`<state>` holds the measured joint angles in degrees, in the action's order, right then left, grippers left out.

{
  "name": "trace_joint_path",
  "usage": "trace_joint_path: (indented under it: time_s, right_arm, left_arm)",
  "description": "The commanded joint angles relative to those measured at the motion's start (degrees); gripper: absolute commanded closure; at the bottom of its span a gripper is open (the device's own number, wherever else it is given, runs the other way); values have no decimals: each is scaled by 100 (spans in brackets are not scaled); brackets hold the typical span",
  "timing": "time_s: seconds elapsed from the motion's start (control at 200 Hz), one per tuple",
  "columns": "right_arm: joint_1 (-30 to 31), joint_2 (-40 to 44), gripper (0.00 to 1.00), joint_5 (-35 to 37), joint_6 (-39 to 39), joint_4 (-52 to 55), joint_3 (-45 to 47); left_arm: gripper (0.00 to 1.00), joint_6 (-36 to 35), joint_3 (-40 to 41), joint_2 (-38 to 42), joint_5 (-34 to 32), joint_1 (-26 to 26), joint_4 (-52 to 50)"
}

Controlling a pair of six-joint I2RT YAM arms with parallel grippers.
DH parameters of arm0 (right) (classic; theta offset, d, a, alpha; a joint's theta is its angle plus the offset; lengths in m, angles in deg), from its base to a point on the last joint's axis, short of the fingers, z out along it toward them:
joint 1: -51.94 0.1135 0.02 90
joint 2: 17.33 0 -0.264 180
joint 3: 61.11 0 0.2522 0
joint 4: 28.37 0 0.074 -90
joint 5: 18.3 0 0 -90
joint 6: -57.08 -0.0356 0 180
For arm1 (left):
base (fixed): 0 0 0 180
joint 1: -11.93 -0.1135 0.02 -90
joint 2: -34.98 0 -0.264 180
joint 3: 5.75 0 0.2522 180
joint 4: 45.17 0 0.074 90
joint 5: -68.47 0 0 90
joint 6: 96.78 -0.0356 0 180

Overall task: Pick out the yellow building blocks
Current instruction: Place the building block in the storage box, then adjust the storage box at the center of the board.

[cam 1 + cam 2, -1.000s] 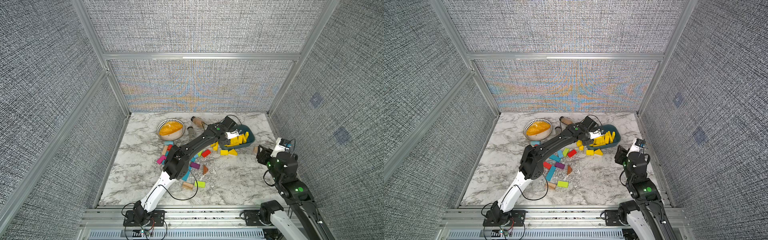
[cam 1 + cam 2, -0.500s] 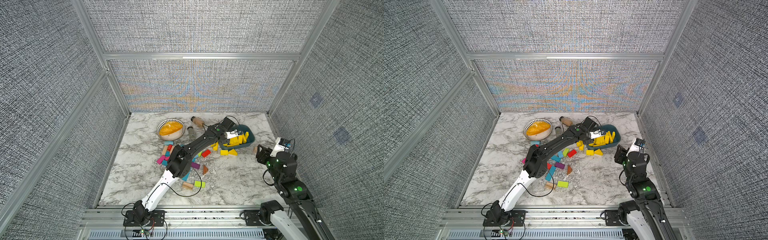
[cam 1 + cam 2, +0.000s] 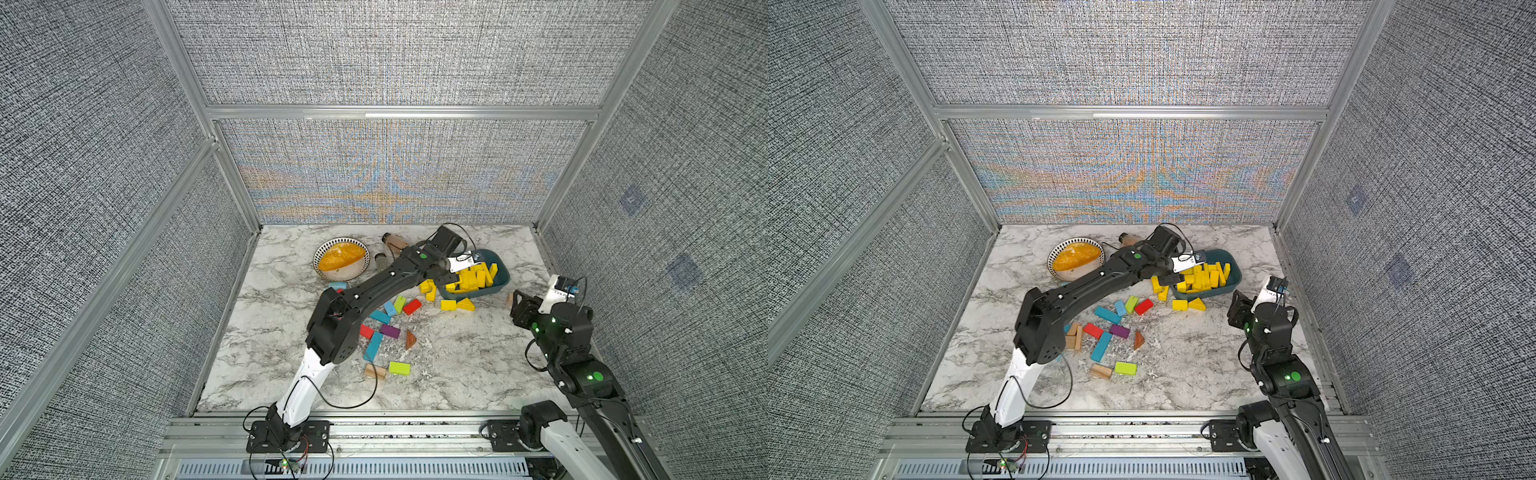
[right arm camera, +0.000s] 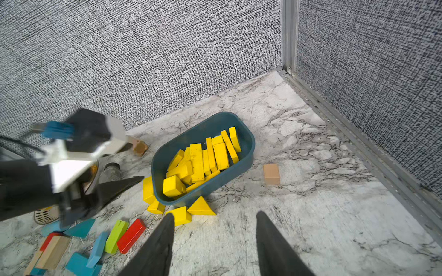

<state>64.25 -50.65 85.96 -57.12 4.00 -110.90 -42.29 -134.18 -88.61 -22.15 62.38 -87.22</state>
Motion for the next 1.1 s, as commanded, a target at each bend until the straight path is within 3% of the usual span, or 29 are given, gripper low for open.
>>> trace_joint_path:
  time_s: [0.0,0.23,0.355,0.506,0.651,0.881,1.096]
  right_arm:
    - [11,-278,44,-414,168,-73,-5]
    - [88,-1993,44,-1489,476,-68,-214]
    - [310,-2995,43,-1416,616,-274,-353]
    - [412,-4092,42,-849,537,-708,-477]
    - [411,-4657,38,-653,328,-1491,-416]
    - [405,-5494,34,-705,77,-1810,-829]
    - [404,-5841,31,-523,13,-1714,-1282]
  left_arm:
    - [38,685,1025,994,71,26,1192]
    - [39,2753,3651,3227,-519,59,2430]
    - [39,4016,4990,4203,-956,61,2831]
    - [39,5069,6152,5094,-1367,61,2819]
    - [39,5418,6844,5996,-1649,61,2367]
    - [39,5652,7559,7293,-1920,61,2135]
    - [39,5888,8121,7561,-2405,61,2369]
